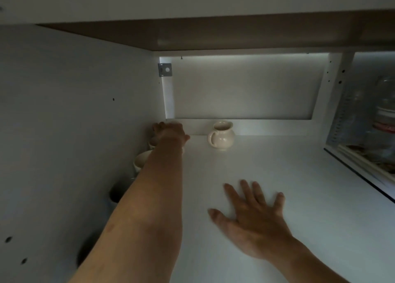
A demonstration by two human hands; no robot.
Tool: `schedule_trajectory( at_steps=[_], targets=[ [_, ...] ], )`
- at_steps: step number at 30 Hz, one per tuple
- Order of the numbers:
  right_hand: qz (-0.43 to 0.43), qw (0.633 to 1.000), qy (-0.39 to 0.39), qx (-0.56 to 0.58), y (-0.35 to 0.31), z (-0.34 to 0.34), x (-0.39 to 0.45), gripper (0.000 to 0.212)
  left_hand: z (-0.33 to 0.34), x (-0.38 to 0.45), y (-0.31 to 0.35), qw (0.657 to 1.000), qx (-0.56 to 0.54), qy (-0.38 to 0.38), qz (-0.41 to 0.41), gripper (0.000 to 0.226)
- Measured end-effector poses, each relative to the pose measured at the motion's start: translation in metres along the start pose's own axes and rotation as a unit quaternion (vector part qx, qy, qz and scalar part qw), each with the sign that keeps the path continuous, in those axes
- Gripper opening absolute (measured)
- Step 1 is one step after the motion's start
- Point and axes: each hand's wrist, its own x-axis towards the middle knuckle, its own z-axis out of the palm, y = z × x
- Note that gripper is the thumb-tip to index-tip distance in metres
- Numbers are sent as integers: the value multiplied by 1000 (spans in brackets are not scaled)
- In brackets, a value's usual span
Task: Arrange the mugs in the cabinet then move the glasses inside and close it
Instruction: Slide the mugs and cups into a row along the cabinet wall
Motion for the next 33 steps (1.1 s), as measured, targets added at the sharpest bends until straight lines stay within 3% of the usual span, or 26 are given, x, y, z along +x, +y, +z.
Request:
schedule_trajectory(
  at_steps=[7, 10, 14, 16, 18, 20, 26, 33],
  targets=[
    [7, 1000, -4, 1, -1, -3, 0, 86, -4, -2, 13, 1000, 2, 22, 1, 50],
    [7, 1000, -3, 4, -1, -2, -1, 87, -2, -3, 16, 999, 33, 33, 2, 50],
    [6, 1000, -5, 1, -1, -3, -1, 86, 5, -3, 23, 998, -8, 66, -6, 53],
    [5, 1000, -2, 2, -1, -3, -1, 86, 2, -9, 28, 994, -23, 106, 22, 69],
    [3, 1000, -2, 1, -1, -3, 0, 86, -1, -18, 37, 985, 24, 129, 113, 96],
    [2, 1000, -7, 4, -1, -3, 0, 87, -6, -21, 47, 978, -35, 93, 181, 109],
    [-1, 1000, -6, 4, 0, -4, -1, 85, 7, -23, 79, 962, -101, 75, 243, 64],
    [0, 1000, -6, -4, 0, -3, -1, 84, 20, -4, 90, 972, -68, 111, 198, 53]
  ],
)
